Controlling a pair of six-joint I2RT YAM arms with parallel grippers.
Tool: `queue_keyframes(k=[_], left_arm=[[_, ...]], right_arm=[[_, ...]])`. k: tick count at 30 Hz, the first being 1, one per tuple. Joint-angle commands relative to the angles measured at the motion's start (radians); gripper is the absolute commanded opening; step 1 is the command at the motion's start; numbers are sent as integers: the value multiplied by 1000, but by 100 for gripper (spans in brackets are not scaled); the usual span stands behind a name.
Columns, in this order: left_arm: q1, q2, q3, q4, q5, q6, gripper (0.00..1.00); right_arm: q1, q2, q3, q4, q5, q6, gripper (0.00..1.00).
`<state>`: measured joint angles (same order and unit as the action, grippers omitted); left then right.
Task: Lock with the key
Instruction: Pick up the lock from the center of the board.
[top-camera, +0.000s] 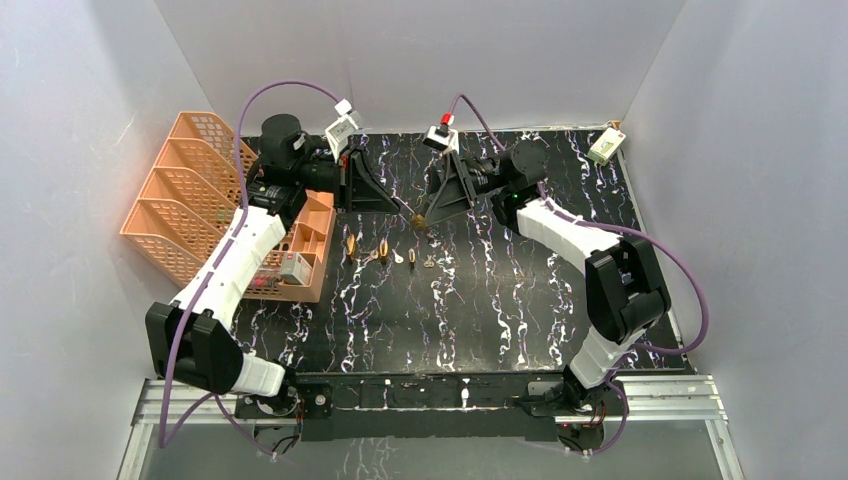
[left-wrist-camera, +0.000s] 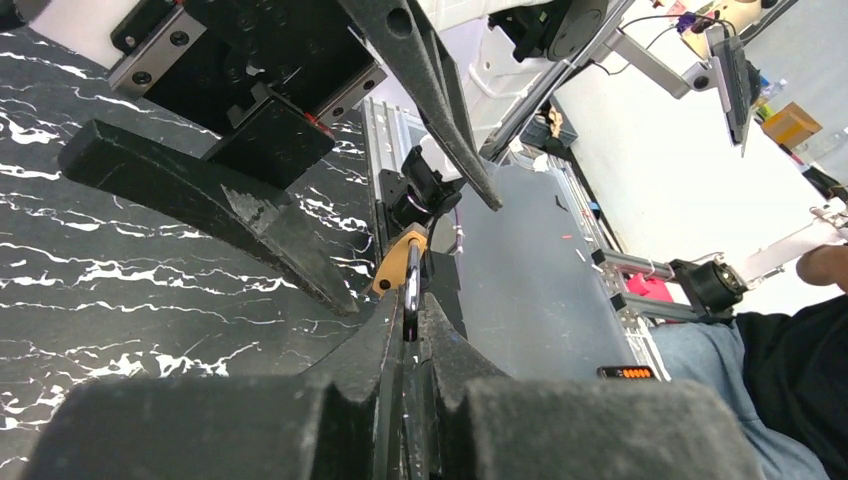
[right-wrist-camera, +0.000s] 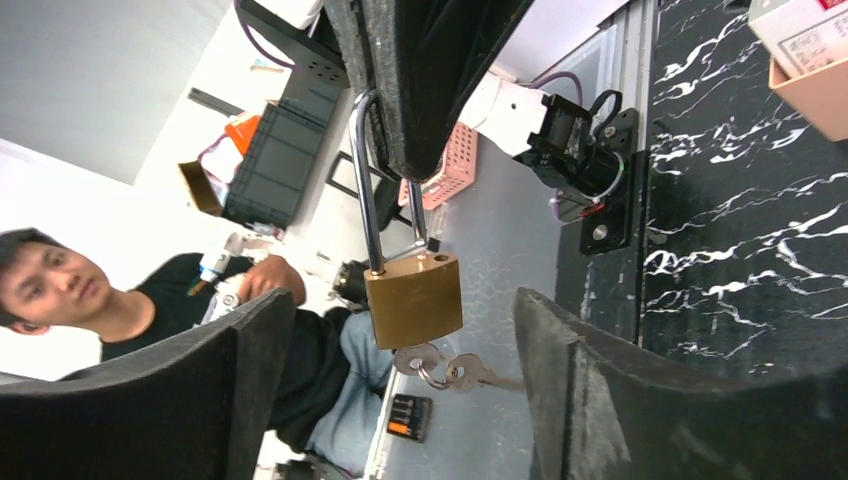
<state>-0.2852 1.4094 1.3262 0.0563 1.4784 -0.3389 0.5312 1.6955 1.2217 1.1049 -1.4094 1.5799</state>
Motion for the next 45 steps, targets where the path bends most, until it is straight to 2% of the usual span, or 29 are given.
queue_keyframes(k=[1, 4, 6, 8, 10, 11, 12, 15, 18, 23, 33, 37, 42, 45], left_arm=[[12, -73, -52, 389, -12, -255, 0], [15, -85, -67, 458, -70, -289, 0], [17, -97, -85, 507, -160, -304, 0], [17, -115, -121, 619, -251, -358, 0], [17, -133, -164, 729, -346, -407, 0], [17, -139, -172, 746, -390, -415, 0], [17, -143, -177, 754, -423, -418, 0], [17, -152, -188, 779, -494, -427, 0], [17, -165, -206, 815, -557, -437, 0], [17, -155, -194, 855, -570, -467, 0], [17, -150, -182, 953, -545, -534, 0], [17, -148, -176, 987, -519, -551, 0], [17, -139, -185, 1037, -506, -574, 0], [17, -135, -188, 1058, -505, -583, 0]], right_arm=[[-34, -16, 80, 49, -21, 0, 95], [-110, -41, 99, 10, 4, -50, 98], [-154, -78, 120, -168, 54, -191, 99], [-175, -145, 150, -462, 162, -462, 98], [-164, -228, 212, -852, 389, -835, 98], [-140, -266, 224, -951, 522, -980, 98], [-109, -304, 210, -969, 618, -1057, 99], [-88, -375, 134, -878, 738, -1100, 99], [-42, -404, 110, -877, 816, -1196, 99], [42, -436, 64, -848, 924, -1345, 98], [50, -431, -24, -568, 830, -1422, 98], [34, -396, 46, -605, 701, -1415, 99], [-6, -324, 153, -621, 477, -1294, 99], [-8, -310, 168, -616, 459, -1268, 98]])
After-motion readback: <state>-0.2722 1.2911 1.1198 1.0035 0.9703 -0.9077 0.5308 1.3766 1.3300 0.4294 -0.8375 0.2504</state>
